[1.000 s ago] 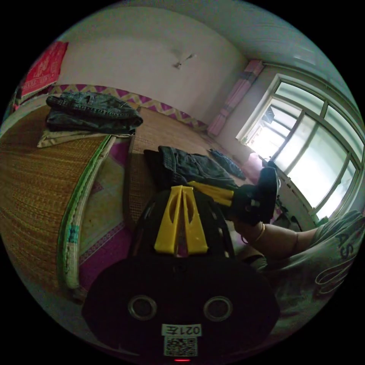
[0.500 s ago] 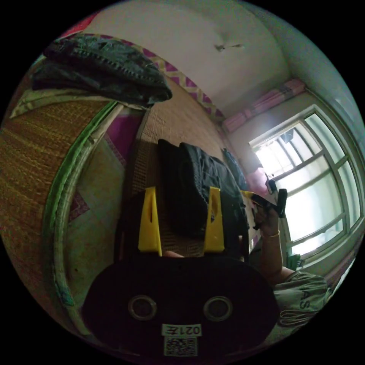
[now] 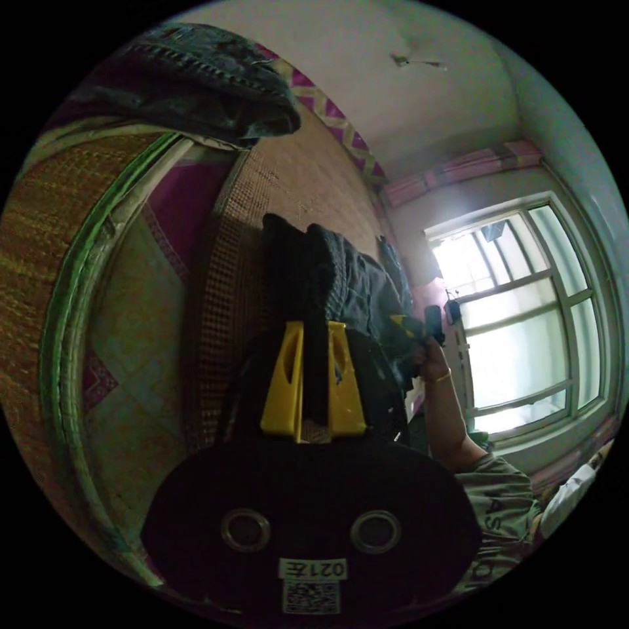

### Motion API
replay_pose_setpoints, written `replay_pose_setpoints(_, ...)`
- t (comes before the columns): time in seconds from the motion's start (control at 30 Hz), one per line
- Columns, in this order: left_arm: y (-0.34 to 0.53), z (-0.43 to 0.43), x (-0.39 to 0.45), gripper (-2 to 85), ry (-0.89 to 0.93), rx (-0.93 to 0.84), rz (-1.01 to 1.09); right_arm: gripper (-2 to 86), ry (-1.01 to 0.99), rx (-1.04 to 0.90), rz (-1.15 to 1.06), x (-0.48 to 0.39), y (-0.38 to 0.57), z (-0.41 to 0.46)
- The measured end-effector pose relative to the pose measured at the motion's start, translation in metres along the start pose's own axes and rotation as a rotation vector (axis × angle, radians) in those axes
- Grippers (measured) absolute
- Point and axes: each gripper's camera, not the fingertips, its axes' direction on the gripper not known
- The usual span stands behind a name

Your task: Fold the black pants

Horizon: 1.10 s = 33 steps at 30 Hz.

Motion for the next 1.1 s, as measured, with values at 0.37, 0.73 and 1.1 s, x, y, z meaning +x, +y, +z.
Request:
replay_pose_setpoints(0.37,-0.060,-0.224,0.059,5.5,-0.075,0.258,0.223,5.7,0.013,-0.068,-0.411,-0.180,-0.110,0.044)
replay_pose_setpoints(0.73,-0.138,-0.340,-0.065,7.6,-0.399,0.436,-0.098,10.2,0.340,-0.066,-0.592,-0.290,-0.281,0.300)
replay_pose_setpoints(1.1,0.000,-0.317,0.064,1.4,-0.556,0.622,0.299,8.8,0.370,-0.070,-0.658,-0.213,-0.182,0.272)
